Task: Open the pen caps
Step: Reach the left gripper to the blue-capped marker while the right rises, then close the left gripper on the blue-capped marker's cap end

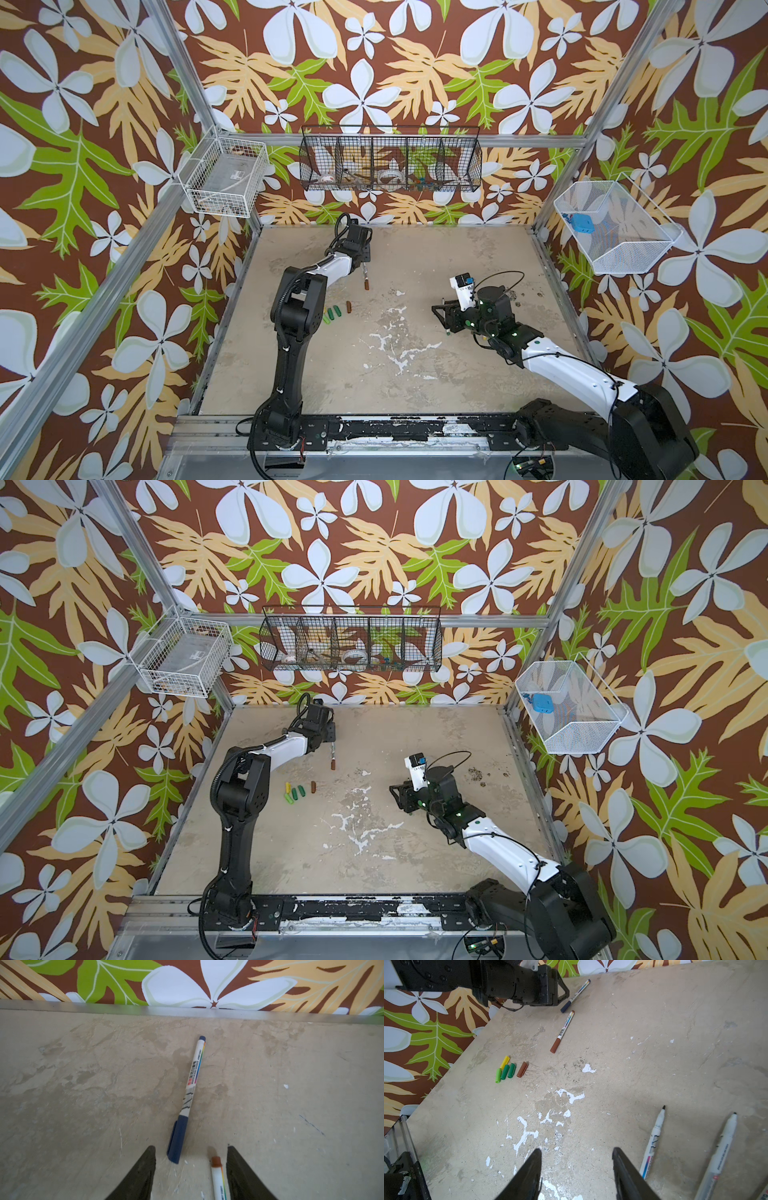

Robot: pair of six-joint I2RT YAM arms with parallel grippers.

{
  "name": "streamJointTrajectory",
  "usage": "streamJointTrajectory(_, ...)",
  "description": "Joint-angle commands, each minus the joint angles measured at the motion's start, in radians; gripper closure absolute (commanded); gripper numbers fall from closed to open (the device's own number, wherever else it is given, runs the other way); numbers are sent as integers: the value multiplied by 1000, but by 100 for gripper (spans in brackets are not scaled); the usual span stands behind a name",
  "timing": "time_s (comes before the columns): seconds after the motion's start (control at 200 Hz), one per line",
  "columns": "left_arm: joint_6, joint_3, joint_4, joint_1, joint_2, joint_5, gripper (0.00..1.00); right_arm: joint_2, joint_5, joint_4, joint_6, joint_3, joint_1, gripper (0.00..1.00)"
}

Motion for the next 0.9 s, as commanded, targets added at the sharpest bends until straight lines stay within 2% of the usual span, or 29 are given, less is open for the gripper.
streamJointTrajectory(0.0, 25, 63, -87, 13, 38, -19, 45, 14, -35, 6, 14, 11, -1, 46)
streamJointTrajectory(0.145, 33, 108, -97, 22, 76, 17, 52, 7, -52, 26, 29, 3, -1, 45)
streamJointTrajectory(0.53, 36, 164, -119, 23, 148, 32, 60, -49, -54, 39, 26, -14, -1, 45)
streamJointTrajectory(0.776, 28, 169, -137, 22, 179, 35, 76, -58, -48, 31, 20, -11, -1, 45)
streamJointTrajectory(0.896, 12, 146, -129, 23, 177, 36, 78, -57, -43, 22, 15, -5, 0, 45)
